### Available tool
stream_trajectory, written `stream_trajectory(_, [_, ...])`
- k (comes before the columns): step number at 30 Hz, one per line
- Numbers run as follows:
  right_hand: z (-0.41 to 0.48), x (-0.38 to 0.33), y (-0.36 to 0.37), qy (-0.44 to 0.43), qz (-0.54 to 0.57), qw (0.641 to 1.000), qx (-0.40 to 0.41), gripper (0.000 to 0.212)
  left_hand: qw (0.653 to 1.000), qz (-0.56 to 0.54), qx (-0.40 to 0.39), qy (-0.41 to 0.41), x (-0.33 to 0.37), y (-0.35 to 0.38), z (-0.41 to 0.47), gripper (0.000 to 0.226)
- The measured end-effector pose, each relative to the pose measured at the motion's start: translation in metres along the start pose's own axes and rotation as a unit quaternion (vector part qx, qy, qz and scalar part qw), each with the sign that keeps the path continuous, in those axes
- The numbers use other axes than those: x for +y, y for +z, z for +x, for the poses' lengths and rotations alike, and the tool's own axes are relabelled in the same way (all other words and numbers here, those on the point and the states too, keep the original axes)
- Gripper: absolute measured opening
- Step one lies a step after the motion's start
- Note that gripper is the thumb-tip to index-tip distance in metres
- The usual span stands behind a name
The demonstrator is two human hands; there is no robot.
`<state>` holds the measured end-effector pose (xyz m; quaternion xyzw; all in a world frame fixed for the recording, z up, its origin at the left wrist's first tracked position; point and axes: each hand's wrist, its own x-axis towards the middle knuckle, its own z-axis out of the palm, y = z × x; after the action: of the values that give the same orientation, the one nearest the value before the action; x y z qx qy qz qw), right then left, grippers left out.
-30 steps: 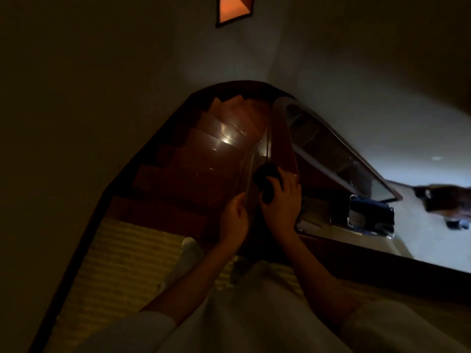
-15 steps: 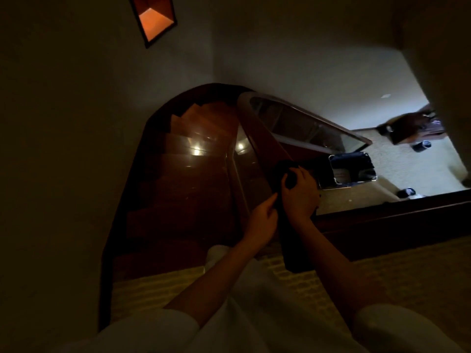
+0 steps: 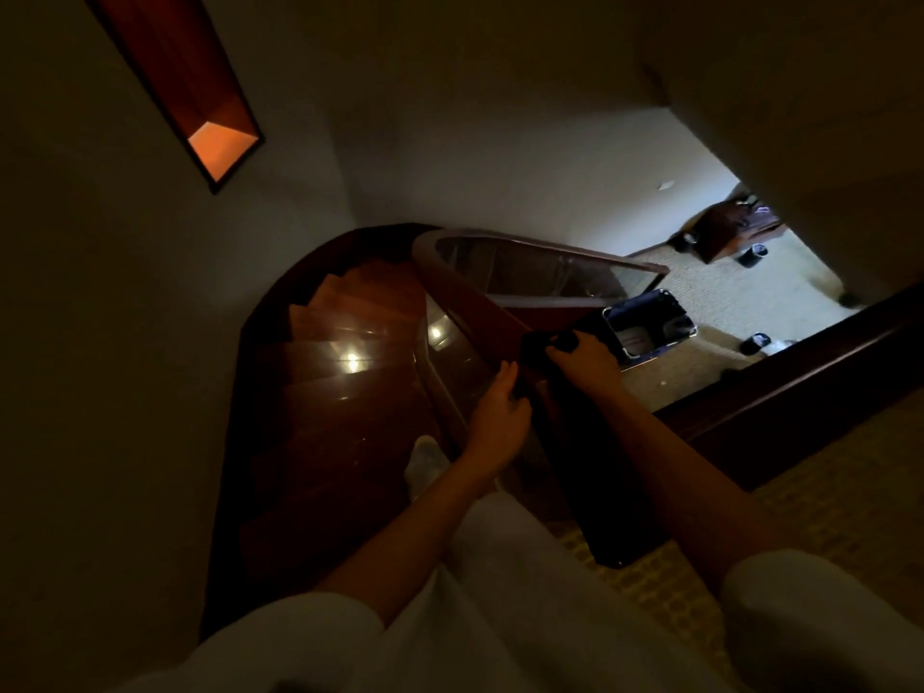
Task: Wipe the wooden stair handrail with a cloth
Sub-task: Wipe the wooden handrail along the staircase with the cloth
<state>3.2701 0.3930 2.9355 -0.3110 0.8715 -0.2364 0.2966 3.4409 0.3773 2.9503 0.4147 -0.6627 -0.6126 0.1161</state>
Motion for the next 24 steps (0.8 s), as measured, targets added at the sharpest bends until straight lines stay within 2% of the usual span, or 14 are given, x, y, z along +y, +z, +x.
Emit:
stream_trajectory(2, [0.019, 0.005, -0.007, 0.026, 0.140, 0.988, -0.059, 0.011, 1.000, 0.020, -0.011, 0.006, -0.007, -0.004, 0.019, 0.057])
stream_trajectory(4, [0.040, 0.010, -0.003, 0.049, 0.214, 0.971, -0.091, 0.006, 0.999, 0.041, -0.018, 0.011, -0.015, -0.005, 0.047, 0.056])
stream_trajectory(11, [0.143, 0.014, 0.054, 0.011, 0.204, 0.970, -0.135, 0.014, 0.979, 0.201, -0.015, 0.009, -0.044, -0.001, 0.173, 0.058])
stream_trajectory(13, [0.157, 0.014, 0.064, 0.023, 0.209, 0.968, -0.138, 0.024, 0.967, 0.251, -0.029, 0.000, -0.050, -0.004, 0.194, 0.059])
stream_trajectory(18, [0.114, 0.032, 0.039, 0.082, 0.294, 0.943, -0.132, 0.011, 0.948, 0.309, -0.067, -0.035, -0.052, -0.015, 0.226, 0.053])
stream_trajectory(21, [0.072, 0.056, 0.020, 0.112, 0.313, 0.929, -0.160, 0.002, 0.947, 0.314, -0.023, -0.066, -0.056, -0.015, 0.240, 0.054])
stream_trajectory(24, [0.081, 0.051, 0.026, 0.129, 0.329, 0.920, -0.171, 0.001, 0.951, 0.303, 0.003, -0.068, -0.058, -0.009, 0.242, 0.055])
